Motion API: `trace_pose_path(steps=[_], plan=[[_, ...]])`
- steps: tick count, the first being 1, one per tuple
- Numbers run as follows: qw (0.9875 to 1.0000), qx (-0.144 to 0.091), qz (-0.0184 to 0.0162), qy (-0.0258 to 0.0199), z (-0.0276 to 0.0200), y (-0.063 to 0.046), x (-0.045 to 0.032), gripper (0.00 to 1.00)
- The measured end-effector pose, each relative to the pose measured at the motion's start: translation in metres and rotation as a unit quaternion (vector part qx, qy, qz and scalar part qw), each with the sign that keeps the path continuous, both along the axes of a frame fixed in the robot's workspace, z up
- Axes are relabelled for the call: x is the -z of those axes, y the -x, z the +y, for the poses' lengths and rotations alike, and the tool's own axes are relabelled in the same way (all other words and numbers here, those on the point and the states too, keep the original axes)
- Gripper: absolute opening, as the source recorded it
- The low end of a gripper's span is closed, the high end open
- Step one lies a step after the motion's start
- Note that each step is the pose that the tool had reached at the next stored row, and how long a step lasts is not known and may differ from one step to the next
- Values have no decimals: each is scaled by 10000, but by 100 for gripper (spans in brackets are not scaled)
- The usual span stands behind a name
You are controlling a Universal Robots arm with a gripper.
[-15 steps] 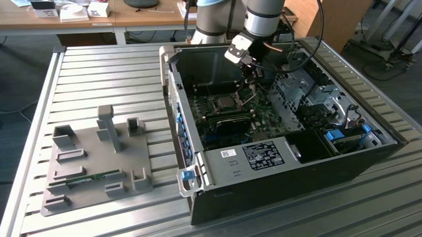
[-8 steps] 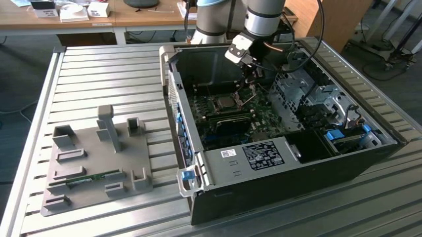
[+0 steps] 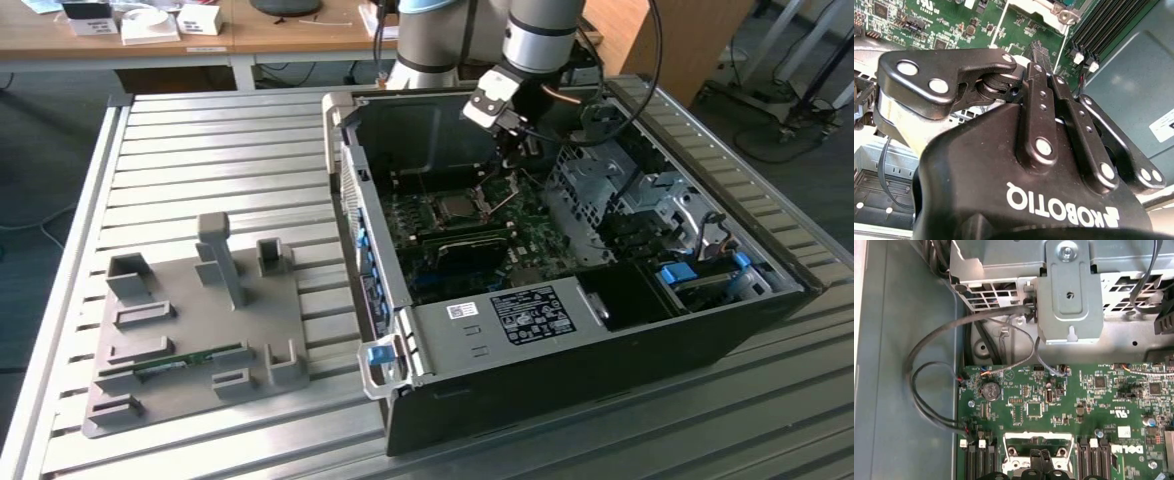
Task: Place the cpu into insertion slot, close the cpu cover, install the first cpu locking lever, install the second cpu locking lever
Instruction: 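Close the cpu cover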
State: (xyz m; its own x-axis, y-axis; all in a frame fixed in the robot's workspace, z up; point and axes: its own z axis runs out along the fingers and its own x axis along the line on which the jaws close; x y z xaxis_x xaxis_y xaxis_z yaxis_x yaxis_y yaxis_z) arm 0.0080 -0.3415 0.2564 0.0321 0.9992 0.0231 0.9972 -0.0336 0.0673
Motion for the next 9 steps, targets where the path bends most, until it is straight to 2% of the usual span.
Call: trace_pose_path(steps=[9], plan=[[10000, 0, 0, -1, 0, -86, 1, 11]])
